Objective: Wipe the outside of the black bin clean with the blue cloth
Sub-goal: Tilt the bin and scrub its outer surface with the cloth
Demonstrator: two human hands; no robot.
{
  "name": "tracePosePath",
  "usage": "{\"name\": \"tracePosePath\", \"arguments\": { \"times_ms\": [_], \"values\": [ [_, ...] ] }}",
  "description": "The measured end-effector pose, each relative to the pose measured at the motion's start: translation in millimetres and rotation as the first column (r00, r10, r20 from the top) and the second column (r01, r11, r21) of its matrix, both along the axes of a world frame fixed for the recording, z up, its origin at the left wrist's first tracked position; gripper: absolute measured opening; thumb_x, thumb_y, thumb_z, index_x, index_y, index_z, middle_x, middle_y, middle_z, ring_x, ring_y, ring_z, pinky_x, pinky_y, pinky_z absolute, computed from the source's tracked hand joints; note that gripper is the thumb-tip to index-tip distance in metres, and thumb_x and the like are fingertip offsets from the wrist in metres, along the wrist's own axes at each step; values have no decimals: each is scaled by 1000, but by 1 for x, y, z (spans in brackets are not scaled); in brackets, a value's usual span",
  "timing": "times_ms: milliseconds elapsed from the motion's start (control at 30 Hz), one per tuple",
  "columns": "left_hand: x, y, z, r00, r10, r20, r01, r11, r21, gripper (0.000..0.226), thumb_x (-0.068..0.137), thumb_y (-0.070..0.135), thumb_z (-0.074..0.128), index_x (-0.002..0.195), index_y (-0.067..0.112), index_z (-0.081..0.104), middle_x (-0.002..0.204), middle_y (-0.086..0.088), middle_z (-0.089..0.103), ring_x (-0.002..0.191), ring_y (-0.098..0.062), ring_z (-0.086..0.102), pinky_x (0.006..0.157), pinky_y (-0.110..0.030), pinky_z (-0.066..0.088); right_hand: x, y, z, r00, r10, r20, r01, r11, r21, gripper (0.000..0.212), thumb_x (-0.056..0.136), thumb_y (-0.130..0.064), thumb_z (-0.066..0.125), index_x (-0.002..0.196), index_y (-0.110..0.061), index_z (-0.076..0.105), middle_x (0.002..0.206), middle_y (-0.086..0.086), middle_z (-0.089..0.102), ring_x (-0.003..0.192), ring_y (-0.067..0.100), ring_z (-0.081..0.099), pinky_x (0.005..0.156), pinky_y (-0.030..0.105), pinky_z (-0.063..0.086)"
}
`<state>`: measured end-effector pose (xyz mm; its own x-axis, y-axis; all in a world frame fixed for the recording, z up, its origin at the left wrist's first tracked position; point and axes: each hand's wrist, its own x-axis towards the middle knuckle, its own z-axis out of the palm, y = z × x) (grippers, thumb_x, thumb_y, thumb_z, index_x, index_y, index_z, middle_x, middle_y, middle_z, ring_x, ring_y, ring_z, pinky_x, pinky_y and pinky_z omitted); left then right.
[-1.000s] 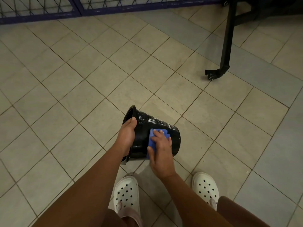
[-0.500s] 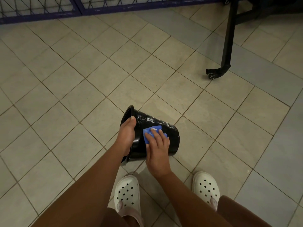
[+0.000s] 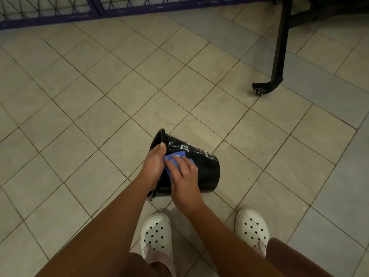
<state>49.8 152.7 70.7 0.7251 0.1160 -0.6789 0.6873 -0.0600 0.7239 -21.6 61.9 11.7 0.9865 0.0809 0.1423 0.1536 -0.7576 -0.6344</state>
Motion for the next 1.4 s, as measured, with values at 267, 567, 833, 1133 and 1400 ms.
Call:
{"name": "tracePosePath", "arguments": {
  "times_ms": [267,567,833,1133,1400],
  "values": [
    [2,-6,1,1000,11,-5,-11,1000,27,39,105,38,37,113,13,67,105,-15,72,98,-31,70,83,-42,56,-17,-1,-4,981,-162,-106,166,985,39,76,68,-5,77,135,-19,43,136,7,37,129,29,25,103,54,34],
    [0,-9,2,998,-40,46,40,999,11,38,105,37,36,100,18,69,101,-13,73,96,-29,70,88,-46,56,16,-16,8,956,-161,-247,181,982,61,66,80,-13,66,140,-24,39,140,6,39,132,27,24,109,50,26],
    [-1,-6,3,997,-75,23,74,997,14,41,105,41,34,99,20,69,100,-13,73,98,-26,70,88,-44,56,5,-10,5,987,-118,-108,120,993,9,69,72,-8,71,134,-21,44,133,6,43,124,26,29,100,54,34],
    [9,3,11,957,-1,-291,-58,980,-192,83,90,75,28,113,5,68,108,-23,72,105,-39,68,87,-47,55,-6,-23,6,973,-1,-230,-4,1000,-20,48,93,-39,28,141,-40,25,148,-5,31,140,22,8,110,57,5],
    [16,3,5,945,5,-328,-21,999,-45,72,97,65,32,115,4,65,100,-22,73,90,-36,71,79,-45,57,-22,-2,5,952,-89,-291,133,982,136,45,97,-42,22,140,-33,33,147,-7,29,140,20,6,110,53,20]
  ]
}}
